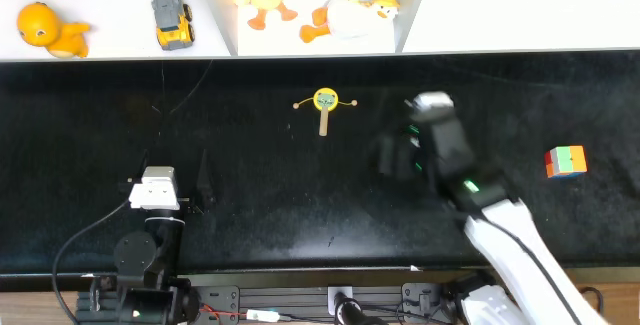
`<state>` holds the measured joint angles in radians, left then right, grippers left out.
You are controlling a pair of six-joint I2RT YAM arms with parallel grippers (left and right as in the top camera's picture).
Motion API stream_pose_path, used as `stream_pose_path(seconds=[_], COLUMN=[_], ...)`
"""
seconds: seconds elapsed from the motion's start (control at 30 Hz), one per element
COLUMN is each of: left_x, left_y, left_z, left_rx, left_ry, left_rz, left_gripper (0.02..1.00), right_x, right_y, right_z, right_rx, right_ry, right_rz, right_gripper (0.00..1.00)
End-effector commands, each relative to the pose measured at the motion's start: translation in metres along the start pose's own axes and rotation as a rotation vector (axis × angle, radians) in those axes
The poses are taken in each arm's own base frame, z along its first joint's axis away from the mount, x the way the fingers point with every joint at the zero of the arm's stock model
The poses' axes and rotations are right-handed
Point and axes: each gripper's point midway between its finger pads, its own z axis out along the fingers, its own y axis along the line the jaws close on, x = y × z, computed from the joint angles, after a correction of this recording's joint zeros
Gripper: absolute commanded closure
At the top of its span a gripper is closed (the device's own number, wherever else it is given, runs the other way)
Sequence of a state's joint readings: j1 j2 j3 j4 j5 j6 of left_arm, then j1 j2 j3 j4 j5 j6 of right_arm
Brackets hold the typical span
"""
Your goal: Store Toys
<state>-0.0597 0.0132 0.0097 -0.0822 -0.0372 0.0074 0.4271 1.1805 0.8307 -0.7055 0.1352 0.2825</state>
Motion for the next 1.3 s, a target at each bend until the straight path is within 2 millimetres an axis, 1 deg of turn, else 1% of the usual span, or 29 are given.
stream_pose_path(seconds=[0.03,0.17,0.2,0.27,0.33,0.47,0.57,0.83,0.9,0.93,1.0,1.03,1.13,1.2,1.23,1.3], left_x=[-0.001,-0.001,-0.001,-0.001,-0.001,-0.001,-0.001,-0.001,-0.001,-0.001,-0.001,-0.001,-0.001,-0.001,-0.001,-0.001], left_y=[-0.004,-0.004,-0.004,-0.004,-0.004,-0.004,-0.004,-0.004,-0.004,-0.004,-0.004,-0.004,-0.004,-0.004,-0.004,-0.004], left_z=[-0.001,-0.001,-0.001,-0.001,-0.001,-0.001,-0.001,-0.001,-0.001,-0.001,-0.001,-0.001,-0.001,-0.001,-0.001,-0.001], left_rx=[0.018,0.018,0.018,0.018,0.018,0.018,0.018,0.018,0.018,0.018,0.018,0.018,0.018,0.018,0.018,0.018], left_ry=[-0.007,-0.007,-0.007,-0.008,-0.007,-0.007,-0.007,-0.007,-0.007,-0.007,-0.007,-0.007,-0.007,-0.007,-0.007,-0.008], left_rz=[0.019,0.019,0.019,0.019,0.019,0.019,0.019,0.019,0.019,0.019,0.019,0.019,0.019,0.019,0.019,0.019], left_gripper=[0.020,0.020,0.020,0.020,0.020,0.020,0.020,0.020,0.020,0.020,0.020,0.020,0.020,0.020,0.020,0.020], right_x=[-0.016,-0.016,-0.015,-0.012,-0.008,-0.006,-0.007,0.007,0.008,0.009,0.010,0.011,0.013,0.014,0.014,0.015], right_y=[0.038,0.071,0.080,0.094,0.103,0.107,0.111,0.110,0.110,0.110,0.109,0.109,0.111,0.112,0.113,0.112], right_z=[0.029,0.058,0.066,0.079,0.090,0.105,0.114,0.132,0.134,0.135,0.136,0.136,0.137,0.137,0.137,0.136], right_rx=[0.024,0.034,0.029,0.017,0.020,0.060,0.056,0.075,0.078,0.080,0.082,0.082,0.072,0.066,0.063,0.065], right_ry=[-0.006,0.012,0.020,0.033,0.045,0.047,0.042,0.085,0.089,0.091,0.095,0.097,0.107,0.113,0.116,0.118], right_rz=[0.076,0.103,0.114,0.135,0.131,0.132,0.148,0.163,0.161,0.161,0.160,0.159,0.160,0.160,0.160,0.160], right_gripper=[0.003,0.001,0.016,0.062,0.056,0.040,0.038,0.084,0.156,0.215,0.435,0.478,0.514,0.579,0.595,0.717])
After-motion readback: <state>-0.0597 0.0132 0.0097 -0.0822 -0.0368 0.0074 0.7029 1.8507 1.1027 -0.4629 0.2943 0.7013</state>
